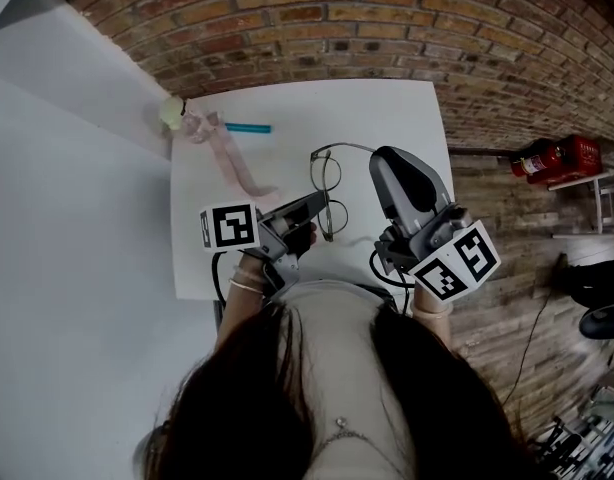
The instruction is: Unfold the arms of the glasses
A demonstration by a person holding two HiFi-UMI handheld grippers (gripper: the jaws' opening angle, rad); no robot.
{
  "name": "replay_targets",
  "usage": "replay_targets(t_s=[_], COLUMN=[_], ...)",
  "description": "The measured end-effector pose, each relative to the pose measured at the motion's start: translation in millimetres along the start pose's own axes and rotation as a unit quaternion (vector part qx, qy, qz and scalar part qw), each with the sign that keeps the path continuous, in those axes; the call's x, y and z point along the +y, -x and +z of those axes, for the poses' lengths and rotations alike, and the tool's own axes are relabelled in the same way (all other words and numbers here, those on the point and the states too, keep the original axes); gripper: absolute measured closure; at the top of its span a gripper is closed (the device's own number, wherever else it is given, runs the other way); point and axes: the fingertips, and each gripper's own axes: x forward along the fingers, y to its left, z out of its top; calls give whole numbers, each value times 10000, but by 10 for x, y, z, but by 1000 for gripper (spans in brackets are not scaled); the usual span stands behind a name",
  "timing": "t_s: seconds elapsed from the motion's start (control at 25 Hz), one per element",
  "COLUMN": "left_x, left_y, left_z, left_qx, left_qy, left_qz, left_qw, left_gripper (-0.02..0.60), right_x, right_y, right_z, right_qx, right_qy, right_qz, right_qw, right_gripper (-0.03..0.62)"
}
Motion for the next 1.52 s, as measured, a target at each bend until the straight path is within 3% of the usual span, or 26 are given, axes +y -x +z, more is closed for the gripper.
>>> replay_targets(t_s=[0.6,0.88,1.52], left_x=[9,-98,-155], left_y=[44,55,148], left_z=[61,101,246], left_qx=[-156,-351,-640], left_qy=[-5,121,-293], left_qz=[-18,-194,-64], left_qw=[9999,9991,9975], left_gripper=[555,555,555], right_x=[41,45,125], right_y=[9,30,-55], right_z=[-1,26,-193], right_qx=[-30,11,359], right_qy=[52,58,-10], right_qz=[63,60,150], right_qw=[10000,10000,9992], right_gripper=[551,543,543])
